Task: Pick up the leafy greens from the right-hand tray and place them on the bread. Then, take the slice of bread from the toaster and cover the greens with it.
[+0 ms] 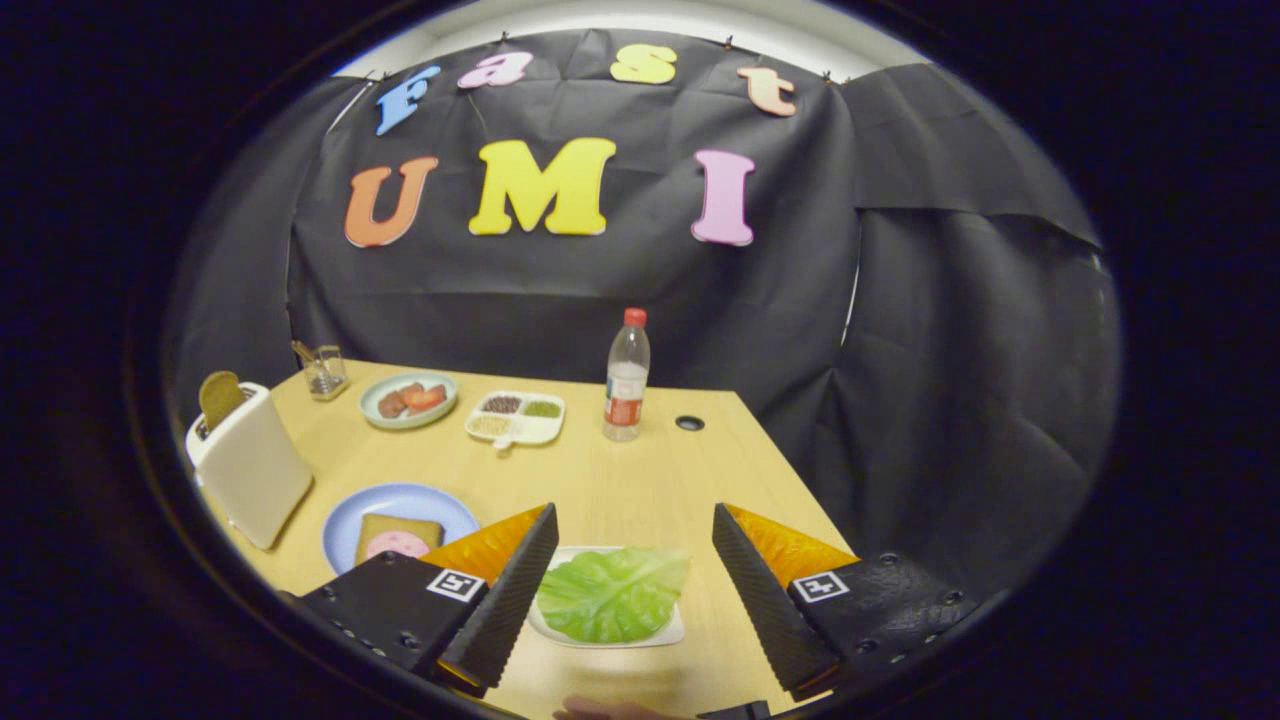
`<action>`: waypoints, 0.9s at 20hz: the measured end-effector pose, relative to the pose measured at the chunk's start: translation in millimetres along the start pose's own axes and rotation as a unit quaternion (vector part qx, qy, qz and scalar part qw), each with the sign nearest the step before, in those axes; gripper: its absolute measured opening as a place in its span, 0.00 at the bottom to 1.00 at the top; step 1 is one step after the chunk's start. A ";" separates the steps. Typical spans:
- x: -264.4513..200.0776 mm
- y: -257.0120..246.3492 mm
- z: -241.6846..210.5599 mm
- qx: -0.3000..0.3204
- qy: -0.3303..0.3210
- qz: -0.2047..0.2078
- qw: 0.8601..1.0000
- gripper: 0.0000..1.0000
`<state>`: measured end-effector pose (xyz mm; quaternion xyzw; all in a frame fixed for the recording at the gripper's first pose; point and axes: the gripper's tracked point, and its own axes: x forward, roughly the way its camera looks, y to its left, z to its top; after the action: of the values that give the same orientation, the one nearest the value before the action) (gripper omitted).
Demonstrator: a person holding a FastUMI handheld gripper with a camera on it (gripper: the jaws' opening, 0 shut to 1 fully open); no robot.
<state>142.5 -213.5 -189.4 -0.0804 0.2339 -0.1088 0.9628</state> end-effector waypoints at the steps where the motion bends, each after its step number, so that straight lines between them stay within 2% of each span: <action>1: 14.4 -5.5 -8.0 -0.003 0.013 -0.008 1.000 0.96; 5: 62.5 -10.1 -54.6 -0.018 0.087 -0.005 0.996 0.96; 9: 87.4 -9.1 -90.0 -0.018 0.143 0.005 0.989 0.96; 13: 98.2 -7.0 -95.7 -0.029 0.156 0.007 0.987 0.97; 16: 101.8 -2.9 -96.3 -0.043 0.158 0.011 0.986 0.91; 17: 101.8 -0.4 -95.8 -0.046 0.159 0.013 0.986 0.84; 18: 104.0 -0.8 -95.8 -0.050 0.158 0.007 0.986 0.72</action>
<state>187.7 -249.9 -318.4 -0.1081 0.3883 -0.1012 0.9095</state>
